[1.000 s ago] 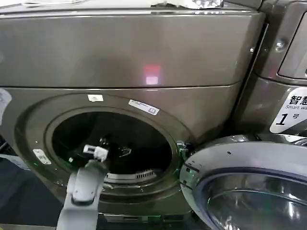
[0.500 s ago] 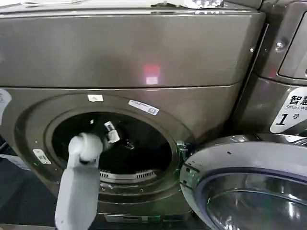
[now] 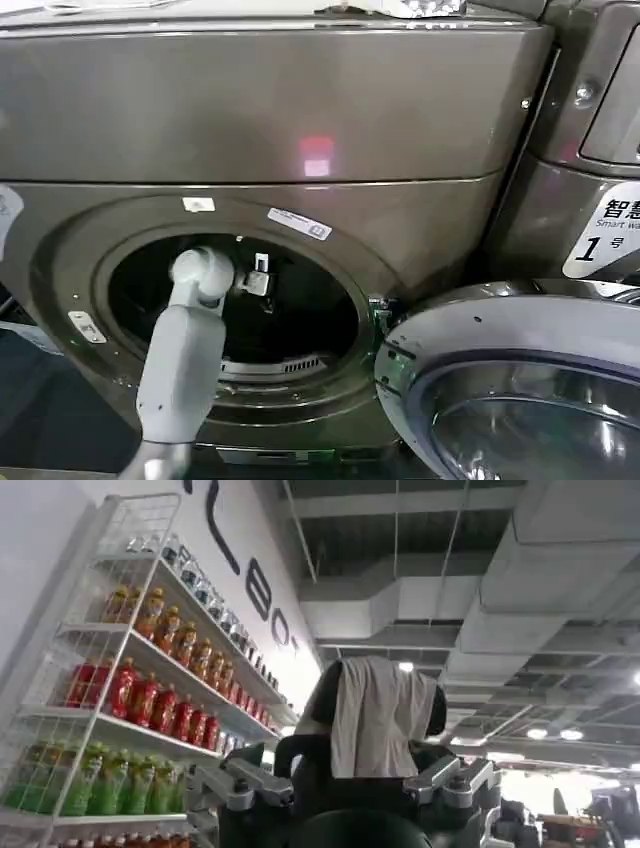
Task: Grasp the clothes from the dryer.
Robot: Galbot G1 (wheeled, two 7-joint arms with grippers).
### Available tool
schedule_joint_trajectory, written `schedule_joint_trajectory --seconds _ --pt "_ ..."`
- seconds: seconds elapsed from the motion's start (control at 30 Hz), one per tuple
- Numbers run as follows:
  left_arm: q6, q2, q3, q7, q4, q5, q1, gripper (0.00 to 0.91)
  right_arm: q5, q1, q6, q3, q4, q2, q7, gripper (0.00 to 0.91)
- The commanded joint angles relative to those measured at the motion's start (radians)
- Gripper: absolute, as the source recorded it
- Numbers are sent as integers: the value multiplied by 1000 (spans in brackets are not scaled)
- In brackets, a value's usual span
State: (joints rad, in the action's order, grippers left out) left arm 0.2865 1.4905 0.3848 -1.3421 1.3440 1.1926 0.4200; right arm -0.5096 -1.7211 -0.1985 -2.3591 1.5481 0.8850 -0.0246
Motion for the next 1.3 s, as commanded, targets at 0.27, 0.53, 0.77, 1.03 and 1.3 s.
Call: schedule_joint_trajectory --seconds 0.27,0.53,0.77,1.03,1.3 --pt "-27 14 -40 -6 -223 -68 -44 907 0 1 2 -2 -5 -5 1 907" --pt "-43 14 -46 -6 -256 -112 -13 907 17 5 0 11 0 -12 1 907" --pt "-90 29 -36 -5 -415 -162 -62 907 18 -5 4 13 -1 -10 -1 907" --pt "-95 30 -29 -5 -464 -154 -69 705 18 1 4 17 -4 -14 0 907" --pt "-87 23 -28 -5 -425 -174 -41 0 19 7 6 26 -4 -9 0 907"
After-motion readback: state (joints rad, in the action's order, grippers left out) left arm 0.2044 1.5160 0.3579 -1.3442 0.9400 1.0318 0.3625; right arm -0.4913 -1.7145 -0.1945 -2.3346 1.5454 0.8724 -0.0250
